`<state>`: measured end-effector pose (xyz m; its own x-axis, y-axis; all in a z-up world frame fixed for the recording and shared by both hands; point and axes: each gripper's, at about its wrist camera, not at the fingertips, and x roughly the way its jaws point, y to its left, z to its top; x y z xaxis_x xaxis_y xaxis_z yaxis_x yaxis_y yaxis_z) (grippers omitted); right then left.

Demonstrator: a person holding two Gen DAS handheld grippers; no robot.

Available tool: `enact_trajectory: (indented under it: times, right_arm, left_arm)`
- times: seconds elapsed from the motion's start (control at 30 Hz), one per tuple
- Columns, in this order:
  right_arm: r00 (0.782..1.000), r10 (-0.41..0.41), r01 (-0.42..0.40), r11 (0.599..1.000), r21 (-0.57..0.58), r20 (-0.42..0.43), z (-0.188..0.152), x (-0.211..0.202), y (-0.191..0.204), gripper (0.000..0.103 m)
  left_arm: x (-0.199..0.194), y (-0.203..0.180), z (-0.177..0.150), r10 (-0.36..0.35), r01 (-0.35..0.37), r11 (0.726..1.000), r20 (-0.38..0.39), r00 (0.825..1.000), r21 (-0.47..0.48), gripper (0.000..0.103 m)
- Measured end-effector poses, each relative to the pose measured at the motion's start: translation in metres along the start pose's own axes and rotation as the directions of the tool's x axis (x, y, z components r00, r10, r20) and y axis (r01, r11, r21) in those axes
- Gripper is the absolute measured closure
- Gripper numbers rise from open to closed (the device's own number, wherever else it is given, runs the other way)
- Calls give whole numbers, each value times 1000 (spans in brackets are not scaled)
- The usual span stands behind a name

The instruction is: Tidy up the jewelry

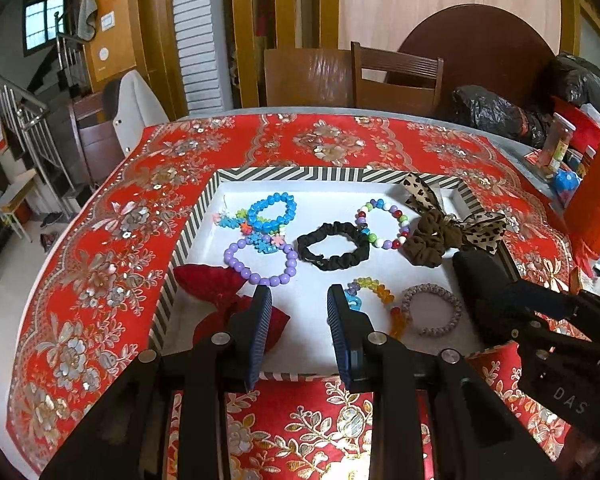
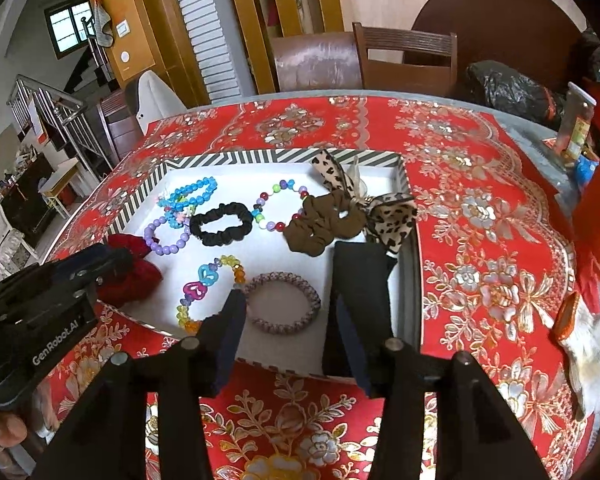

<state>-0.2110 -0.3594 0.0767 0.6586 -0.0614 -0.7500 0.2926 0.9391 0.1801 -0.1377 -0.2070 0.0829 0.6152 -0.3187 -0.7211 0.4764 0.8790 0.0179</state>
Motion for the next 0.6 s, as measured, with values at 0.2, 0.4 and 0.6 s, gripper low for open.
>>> enact_trajectory:
  times: [0.2, 0.4, 0.6]
  right_arm:
    - [1000, -6, 7, 1000, -9, 15, -1, -6, 1, 51]
    - [999, -7, 8, 1000, -15, 39, -1, -14, 4, 50]
    - [998, 0, 1, 1000, -17, 61, -2, -22, 7, 49]
  left_arm:
    - [-8, -1, -2, -9, 9, 1000, 12, 1000, -10, 76]
    - [-20, -5, -3, 8, -8, 1000, 40, 999, 4, 76]
    - [-30, -5, -4, 35, -36, 999, 58, 998, 16, 76]
